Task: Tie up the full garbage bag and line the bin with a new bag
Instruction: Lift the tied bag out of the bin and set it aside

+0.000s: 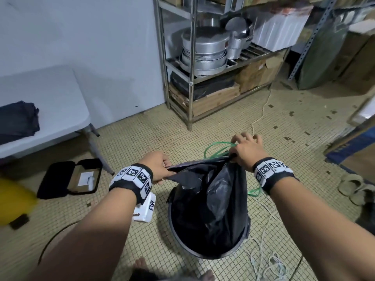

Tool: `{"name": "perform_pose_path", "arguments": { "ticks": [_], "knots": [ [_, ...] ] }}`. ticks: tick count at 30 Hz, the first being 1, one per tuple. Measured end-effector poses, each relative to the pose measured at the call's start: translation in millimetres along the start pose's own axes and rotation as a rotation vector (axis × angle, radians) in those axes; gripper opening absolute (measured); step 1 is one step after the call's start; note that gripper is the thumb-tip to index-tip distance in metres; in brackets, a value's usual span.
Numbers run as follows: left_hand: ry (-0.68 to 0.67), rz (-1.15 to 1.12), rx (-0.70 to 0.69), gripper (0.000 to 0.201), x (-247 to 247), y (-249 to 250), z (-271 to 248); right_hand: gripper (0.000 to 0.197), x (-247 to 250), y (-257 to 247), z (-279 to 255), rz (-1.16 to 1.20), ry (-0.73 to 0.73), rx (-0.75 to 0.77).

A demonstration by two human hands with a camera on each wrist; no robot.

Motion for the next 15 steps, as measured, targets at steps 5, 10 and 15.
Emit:
{"name": "perform_pose_path", "arguments": {
  "ticks": [5, 10, 15],
  "knots": [
    [-0.086, -0.149, 0.014, 0.030, 11.4, -25.6, -10.4, 0.021, 2.5, -0.7, -7.4, -0.017, 0.015, -0.061],
    [-0.045, -0.189, 0.042, 0.038, 35.4, -67.9, -20.3, 0.021, 3.2, -10.7, -11.6, -0.034, 0.033, -0.124],
    [0.076, -0.042, 0.088, 0.030, 45.0, -105.0, -29.9, 0.027, 3.3, -17.1, -12.8, -0.076, 0.075, -0.189]
  ]
}}
Point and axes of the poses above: each hand's wrist, its own z-axis towards the middle knuckle, its own x-axis out of the back of the hand, y = z × x, the point moved 2 cm from there along z, towards the middle knuckle, and after that the axes turned 14 degrees about z, right-handed, at the moved point
